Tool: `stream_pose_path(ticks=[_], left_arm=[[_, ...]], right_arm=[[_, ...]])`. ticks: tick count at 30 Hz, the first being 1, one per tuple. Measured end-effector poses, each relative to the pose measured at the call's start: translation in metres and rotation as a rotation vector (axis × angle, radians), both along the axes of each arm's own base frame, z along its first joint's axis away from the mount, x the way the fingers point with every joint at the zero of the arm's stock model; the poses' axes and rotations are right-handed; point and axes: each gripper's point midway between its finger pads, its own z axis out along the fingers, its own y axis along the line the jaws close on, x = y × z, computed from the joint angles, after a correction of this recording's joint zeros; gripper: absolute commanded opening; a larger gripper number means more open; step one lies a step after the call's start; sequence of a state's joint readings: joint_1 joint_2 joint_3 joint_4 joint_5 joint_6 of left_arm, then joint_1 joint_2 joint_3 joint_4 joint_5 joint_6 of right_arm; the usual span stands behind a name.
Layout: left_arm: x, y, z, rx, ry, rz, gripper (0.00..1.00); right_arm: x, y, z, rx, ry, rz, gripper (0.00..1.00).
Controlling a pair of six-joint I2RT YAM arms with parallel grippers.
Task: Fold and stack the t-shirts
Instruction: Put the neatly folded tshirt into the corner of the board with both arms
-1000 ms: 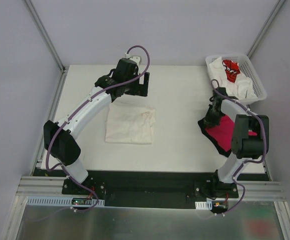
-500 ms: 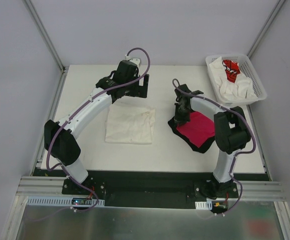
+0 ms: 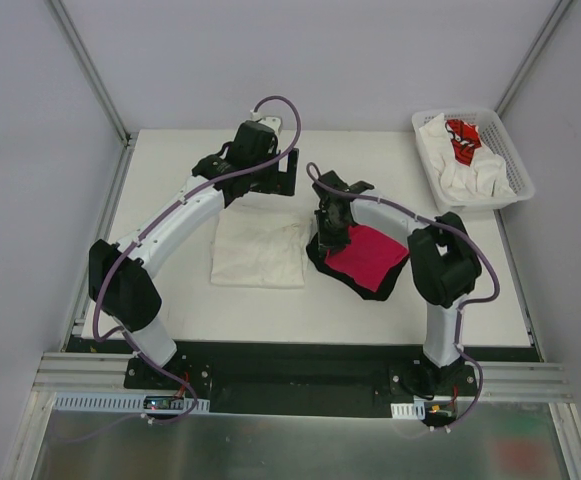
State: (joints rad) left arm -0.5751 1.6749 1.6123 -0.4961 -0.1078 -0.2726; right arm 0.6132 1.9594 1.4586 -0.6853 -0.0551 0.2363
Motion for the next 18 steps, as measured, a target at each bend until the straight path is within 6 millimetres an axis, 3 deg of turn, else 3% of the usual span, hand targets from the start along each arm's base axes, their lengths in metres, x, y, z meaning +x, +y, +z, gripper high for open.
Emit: stream_pose_path(ticks=[5,6,10,11,12,13,15,18], left_arm=[[-0.003,0.001,-0.002,0.0,0.004,-0.002,0.99],[-0.004,0.002,-0.002,-0.001,0.005,-0.003,0.99],[-0.009,0.003,0.002,-0.016,-0.002,-0.009,0.99],[-0.011,0.004,0.002,-0.018,-0.003,-0.009,0.99],[-0.013,0.005,0.003,-0.021,-0.003,-0.007,0.99],[-0.016,0.007,0.003,-0.023,-0.007,-0.003,0.99],[-0.02,0.014,0.002,-0.016,-0.013,0.021,0.99],[-0.021,0.024,0.0,-0.011,-0.013,0.057,0.99]], right_arm=[[0.001,-0.013,0.007,-0.013,-0.007,-0.015,0.34],[0.0,-0.017,0.013,-0.01,-0.013,-0.021,0.38],[0.008,-0.038,0.06,0.053,-0.092,-0.06,0.49],[0.01,-0.045,0.073,0.077,-0.117,-0.074,0.53],[0.012,-0.05,0.083,0.095,-0.137,-0.083,0.64],[0.014,-0.056,0.095,0.12,-0.164,-0.094,0.66],[0.015,-0.062,0.113,0.156,-0.206,-0.101,0.66],[0.008,-0.048,0.126,0.222,-0.216,-0.054,0.66]])
